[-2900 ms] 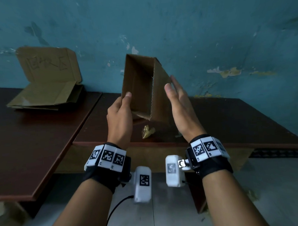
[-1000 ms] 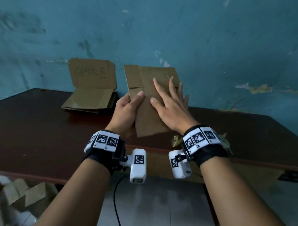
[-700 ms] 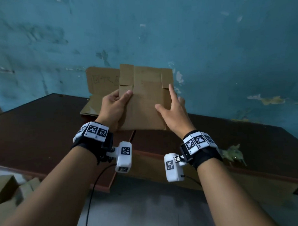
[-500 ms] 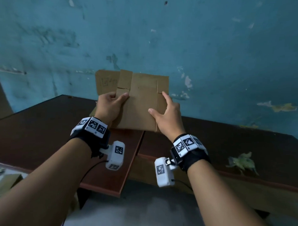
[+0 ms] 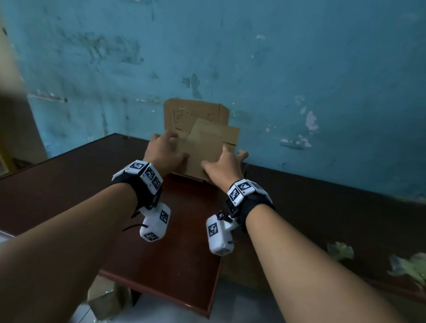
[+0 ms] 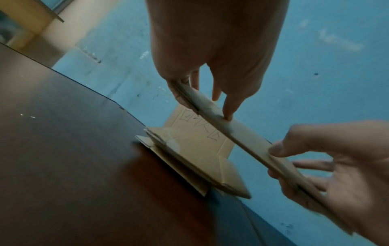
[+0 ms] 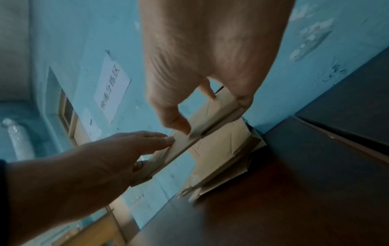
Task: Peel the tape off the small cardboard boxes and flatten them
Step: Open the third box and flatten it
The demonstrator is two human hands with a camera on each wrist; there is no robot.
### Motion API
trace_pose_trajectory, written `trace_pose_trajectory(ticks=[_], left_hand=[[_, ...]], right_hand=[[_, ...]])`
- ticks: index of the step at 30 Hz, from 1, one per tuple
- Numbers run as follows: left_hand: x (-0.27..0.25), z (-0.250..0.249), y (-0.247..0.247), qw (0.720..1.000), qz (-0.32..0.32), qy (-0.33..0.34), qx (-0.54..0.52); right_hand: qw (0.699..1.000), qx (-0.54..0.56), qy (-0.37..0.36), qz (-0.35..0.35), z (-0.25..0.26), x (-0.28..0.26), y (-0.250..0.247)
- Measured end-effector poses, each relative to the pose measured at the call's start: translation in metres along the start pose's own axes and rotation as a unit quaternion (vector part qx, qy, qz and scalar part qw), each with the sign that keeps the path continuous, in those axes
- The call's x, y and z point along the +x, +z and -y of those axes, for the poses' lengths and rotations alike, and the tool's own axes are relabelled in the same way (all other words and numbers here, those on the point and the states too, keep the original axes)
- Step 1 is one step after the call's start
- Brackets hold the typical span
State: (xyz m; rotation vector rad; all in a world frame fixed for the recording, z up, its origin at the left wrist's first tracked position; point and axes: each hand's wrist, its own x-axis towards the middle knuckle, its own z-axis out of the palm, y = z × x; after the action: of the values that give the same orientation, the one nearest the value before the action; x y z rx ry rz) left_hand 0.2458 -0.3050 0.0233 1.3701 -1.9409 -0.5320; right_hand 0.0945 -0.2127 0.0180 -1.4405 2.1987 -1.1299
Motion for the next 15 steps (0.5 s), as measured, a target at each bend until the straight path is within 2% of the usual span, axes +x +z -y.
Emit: trace_pose_trajectory(ticks=[5,8,11,13,15], left_hand=[[0.024,0.033,0.021,0.999,-0.007,0.016,0.046],[0.036,0.046,0.029,0.997,0.014,-0.001,0.077],[0.047,0.056,0.029,0.989,0.081,-0.026,0.12],[0.05,0.059,0.031,0.975,0.143,-0.027,0.166],[0.052,0.06,0.035,0.956,0.18,-0.019,0.23]], right_hand=[[0.993,-0.083,-0.017,0.083,-0.013,0.021,0.031],[0.984,-0.115,-0.02,0.135,-0.024,0.032,0.039],[0.973,-0.16,-0.031,0.163,-0.03,0.046,0.047],[0.96,-0.224,-0.04,0.165,-0.032,0.055,0.051],[0.938,-0.294,-0.042,0.177,-0.034,0.062,0.056]])
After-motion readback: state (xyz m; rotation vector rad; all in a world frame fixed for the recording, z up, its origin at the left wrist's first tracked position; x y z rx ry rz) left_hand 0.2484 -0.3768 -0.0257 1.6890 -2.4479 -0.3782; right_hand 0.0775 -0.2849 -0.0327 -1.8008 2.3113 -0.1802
